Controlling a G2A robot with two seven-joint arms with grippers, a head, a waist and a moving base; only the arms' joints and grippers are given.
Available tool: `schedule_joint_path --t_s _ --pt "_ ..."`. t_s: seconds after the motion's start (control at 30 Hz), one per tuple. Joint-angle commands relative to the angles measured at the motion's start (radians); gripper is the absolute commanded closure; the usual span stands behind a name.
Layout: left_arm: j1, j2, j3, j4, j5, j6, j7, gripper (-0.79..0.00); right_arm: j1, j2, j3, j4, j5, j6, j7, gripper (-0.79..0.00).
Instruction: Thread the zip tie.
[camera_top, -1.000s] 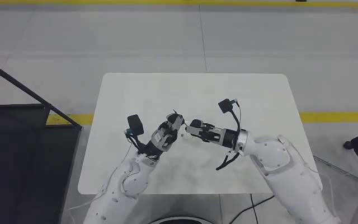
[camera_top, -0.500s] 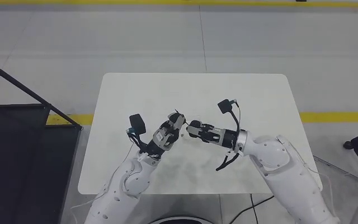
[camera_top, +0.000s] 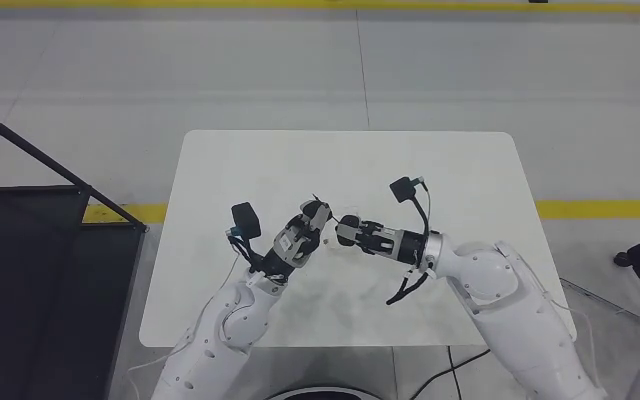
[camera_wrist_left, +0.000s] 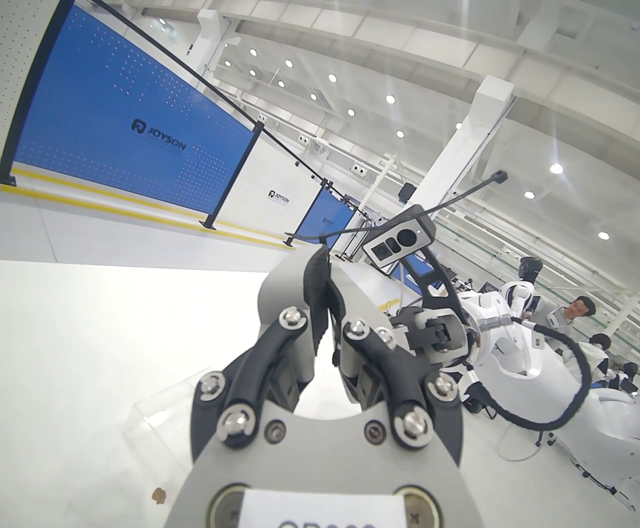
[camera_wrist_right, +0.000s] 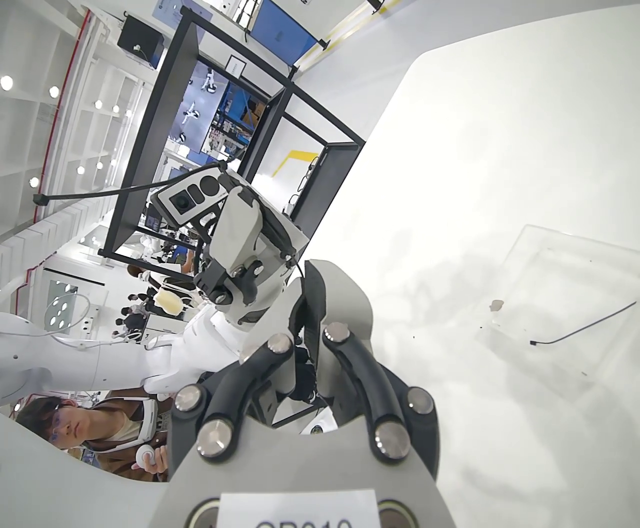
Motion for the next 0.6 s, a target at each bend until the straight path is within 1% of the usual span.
schedule_joint_path --t_s 0.0,0.07,0.2,0.4,0.5,0.57 --pt "0.0 -0.001 0.0 0.0 0.001 -0.003 -0.002 0.0 -0.001 0.0 0.002 -0.001 0.0 0.002 0.0 -0.175" --pt "0.0 -0.001 -0.001 0.0 0.001 -0.004 -0.004 0.0 -0.002 -0.001 0.004 -0.002 0.001 0.002 0.0 -0.209" --pt "0.0 -0.002 -0.003 0.001 0.002 -0.005 -0.005 0.0 -0.004 -0.001 0.006 -0.003 0.002 0.002 0.001 -0.203" --pt "0.001 -0.004 -0.005 0.002 0.003 -0.007 -0.005 0.0 -0.004 -0.003 0.009 -0.005 0.005 0.01 0.004 -0.099" --pt "0.001 -0.004 -0.006 0.002 0.005 -0.008 -0.007 0.0 -0.004 -0.003 0.01 -0.005 0.003 0.008 0.004 0.0" --pt "0.001 -0.005 -0.006 0.003 0.005 -0.008 -0.007 0.0 -0.005 -0.004 0.011 -0.005 0.003 0.008 0.005 0.0"
